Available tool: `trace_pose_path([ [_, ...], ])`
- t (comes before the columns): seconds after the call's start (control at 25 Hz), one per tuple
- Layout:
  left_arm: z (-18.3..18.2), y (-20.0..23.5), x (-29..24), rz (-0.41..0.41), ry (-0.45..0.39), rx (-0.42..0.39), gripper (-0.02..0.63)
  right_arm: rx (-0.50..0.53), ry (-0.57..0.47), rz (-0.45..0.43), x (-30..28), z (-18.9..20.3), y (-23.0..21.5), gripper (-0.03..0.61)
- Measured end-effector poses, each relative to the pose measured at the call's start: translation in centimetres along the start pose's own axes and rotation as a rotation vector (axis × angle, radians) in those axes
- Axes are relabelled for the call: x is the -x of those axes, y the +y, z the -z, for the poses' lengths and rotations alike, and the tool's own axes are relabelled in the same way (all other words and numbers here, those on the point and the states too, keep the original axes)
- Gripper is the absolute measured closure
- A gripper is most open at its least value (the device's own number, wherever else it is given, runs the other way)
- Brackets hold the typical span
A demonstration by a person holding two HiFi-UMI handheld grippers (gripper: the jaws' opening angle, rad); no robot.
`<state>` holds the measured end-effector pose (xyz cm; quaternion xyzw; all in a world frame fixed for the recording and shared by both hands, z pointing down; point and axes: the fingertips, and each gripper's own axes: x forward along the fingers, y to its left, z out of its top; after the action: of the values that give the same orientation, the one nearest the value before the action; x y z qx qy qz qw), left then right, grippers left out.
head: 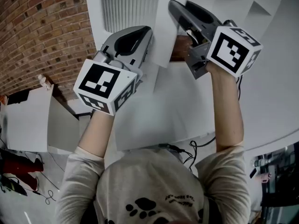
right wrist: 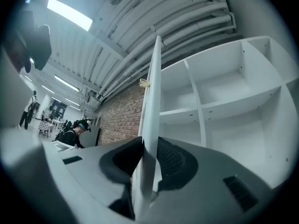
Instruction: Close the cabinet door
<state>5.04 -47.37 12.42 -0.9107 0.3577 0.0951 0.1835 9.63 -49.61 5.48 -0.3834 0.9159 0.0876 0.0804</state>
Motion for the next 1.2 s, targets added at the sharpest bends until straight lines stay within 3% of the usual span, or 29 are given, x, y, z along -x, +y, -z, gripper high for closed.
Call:
trace_pose_path([
  [0.32,1.6,-0.2,-2.6,-0.04,0.031,-0.003,0.604,-0.033,-0.01,-0.098,-0.4,0.6,-2.1,0.476],
  [1.2,4.8,2.9,-6.9,-0.288,0.16,-0.024,0.604,-0.093,-0.01,-0.329,-6.0,1.0,-7.7,0.477],
])
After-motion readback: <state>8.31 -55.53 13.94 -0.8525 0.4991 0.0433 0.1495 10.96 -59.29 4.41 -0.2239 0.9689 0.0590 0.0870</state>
